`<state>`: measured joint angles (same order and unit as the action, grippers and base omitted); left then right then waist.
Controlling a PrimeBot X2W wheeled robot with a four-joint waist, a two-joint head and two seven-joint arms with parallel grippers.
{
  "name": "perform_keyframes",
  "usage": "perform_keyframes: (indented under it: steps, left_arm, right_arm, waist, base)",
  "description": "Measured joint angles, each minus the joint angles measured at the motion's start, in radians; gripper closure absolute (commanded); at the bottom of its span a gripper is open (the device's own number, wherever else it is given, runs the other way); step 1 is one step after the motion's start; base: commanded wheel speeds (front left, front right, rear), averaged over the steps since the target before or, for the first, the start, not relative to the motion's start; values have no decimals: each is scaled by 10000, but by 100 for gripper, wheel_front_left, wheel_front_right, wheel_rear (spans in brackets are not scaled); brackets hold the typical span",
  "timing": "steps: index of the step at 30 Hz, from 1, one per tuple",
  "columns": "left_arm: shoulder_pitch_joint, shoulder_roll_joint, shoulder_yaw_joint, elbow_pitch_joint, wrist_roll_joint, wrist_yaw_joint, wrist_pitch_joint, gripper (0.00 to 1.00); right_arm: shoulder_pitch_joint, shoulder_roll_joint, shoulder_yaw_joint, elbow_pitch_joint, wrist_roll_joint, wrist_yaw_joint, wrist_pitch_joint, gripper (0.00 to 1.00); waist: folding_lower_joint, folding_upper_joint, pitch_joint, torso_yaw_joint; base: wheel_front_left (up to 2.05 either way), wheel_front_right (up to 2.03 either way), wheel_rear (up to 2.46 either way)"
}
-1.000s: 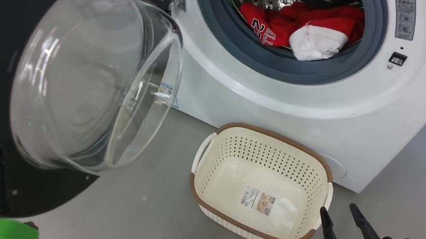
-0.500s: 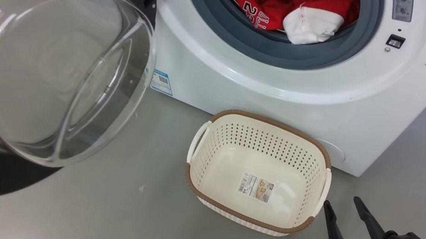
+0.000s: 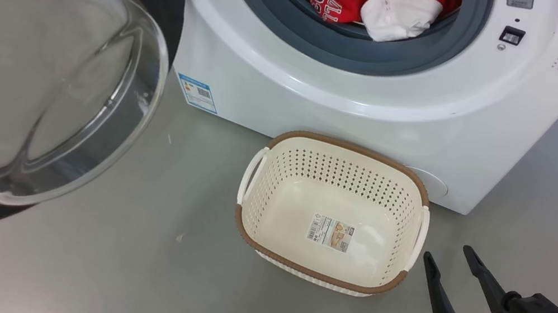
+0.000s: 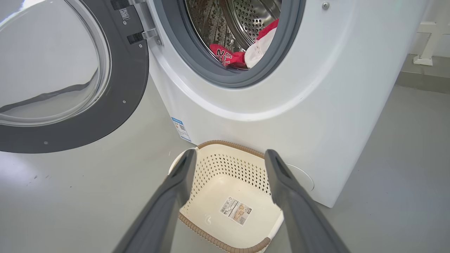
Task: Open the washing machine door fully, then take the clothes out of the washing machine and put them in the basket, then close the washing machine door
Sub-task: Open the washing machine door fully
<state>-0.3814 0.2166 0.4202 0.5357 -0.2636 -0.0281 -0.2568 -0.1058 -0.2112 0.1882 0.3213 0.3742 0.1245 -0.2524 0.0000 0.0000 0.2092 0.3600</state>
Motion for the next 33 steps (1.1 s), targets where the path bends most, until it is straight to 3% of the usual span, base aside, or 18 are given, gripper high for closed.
perform_keyframes:
  steps: [12,21,33]
  left_arm:
    - [-747,522,859,1446,617,-353,0,100]
    - [-941,608,1302,2015,886,-560,2,100]
    - [-565,-19,1346,1218,1250,-846,2,100]
  right_arm:
    - [-182,-29,157,12,2,-2,0,0]
    - [-205,-25,184,29,8,-2,0,0]
    - [-181,4,142,48,25,0,0,0]
  waist:
    - [0,0,69,-220]
    - [0,0,-74,-298]
    - [0,0,-476,-294]
  base:
    - [0,0,0]
    - [0,0,0]
    - [0,0,0]
